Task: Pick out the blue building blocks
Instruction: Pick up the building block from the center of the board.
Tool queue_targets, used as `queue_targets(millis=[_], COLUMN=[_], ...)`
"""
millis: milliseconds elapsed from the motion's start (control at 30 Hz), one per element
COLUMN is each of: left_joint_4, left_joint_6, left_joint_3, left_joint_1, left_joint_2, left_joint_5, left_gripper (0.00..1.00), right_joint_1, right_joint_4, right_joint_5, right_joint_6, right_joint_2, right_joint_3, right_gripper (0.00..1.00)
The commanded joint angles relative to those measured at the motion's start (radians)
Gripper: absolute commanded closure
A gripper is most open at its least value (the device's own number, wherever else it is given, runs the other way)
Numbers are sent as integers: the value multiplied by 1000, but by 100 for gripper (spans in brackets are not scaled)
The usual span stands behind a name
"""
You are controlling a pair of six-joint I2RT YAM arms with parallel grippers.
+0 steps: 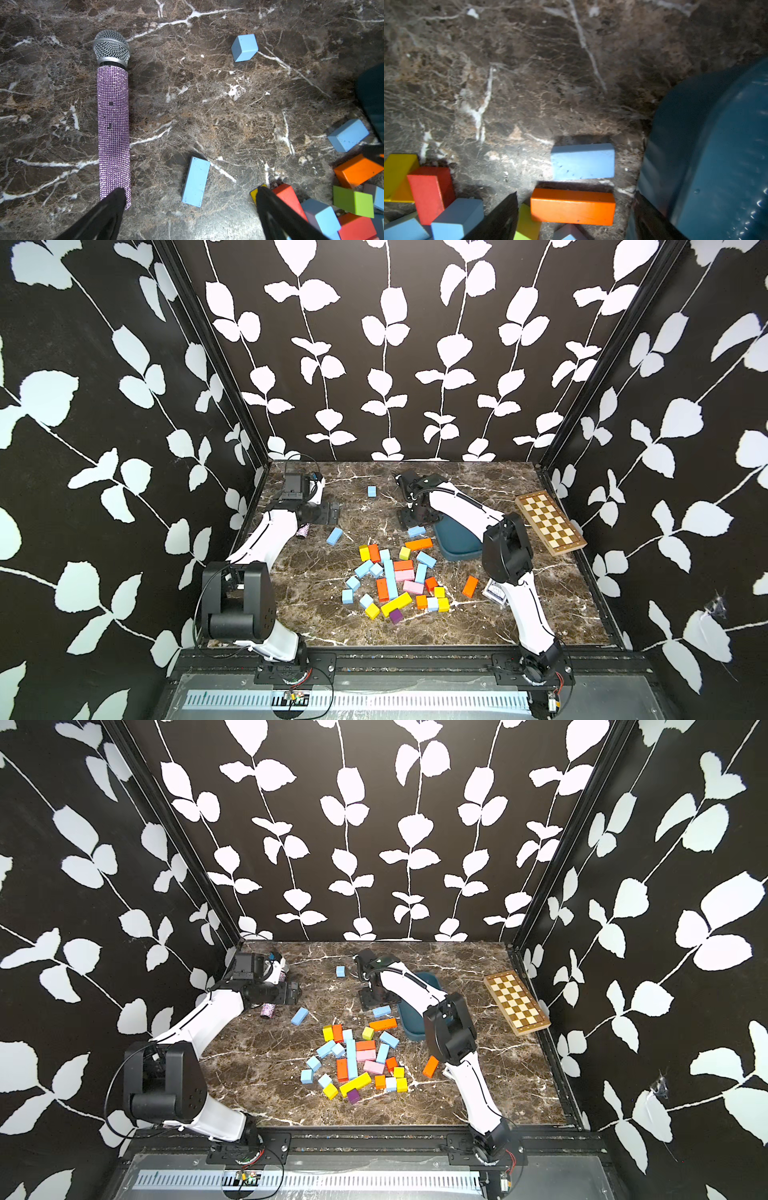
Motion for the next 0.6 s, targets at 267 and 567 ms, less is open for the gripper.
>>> queue_targets(millis=[267, 567], left_joint_4=[8, 7], left_joint_6=[-1, 0], left_joint_3=[-15, -21], left_joint_1=[-2, -2], left_joint_2=[-33, -34], left_joint_5=[8, 6], left_gripper=[1, 1], right_joint_1=[-11, -11], right_joint_4=[-66, -51], right_joint_5=[-35, -29], right_joint_6=[-32, -22], right_joint_2=[95, 133], right_joint_3=[63, 80], right_gripper=[16, 25])
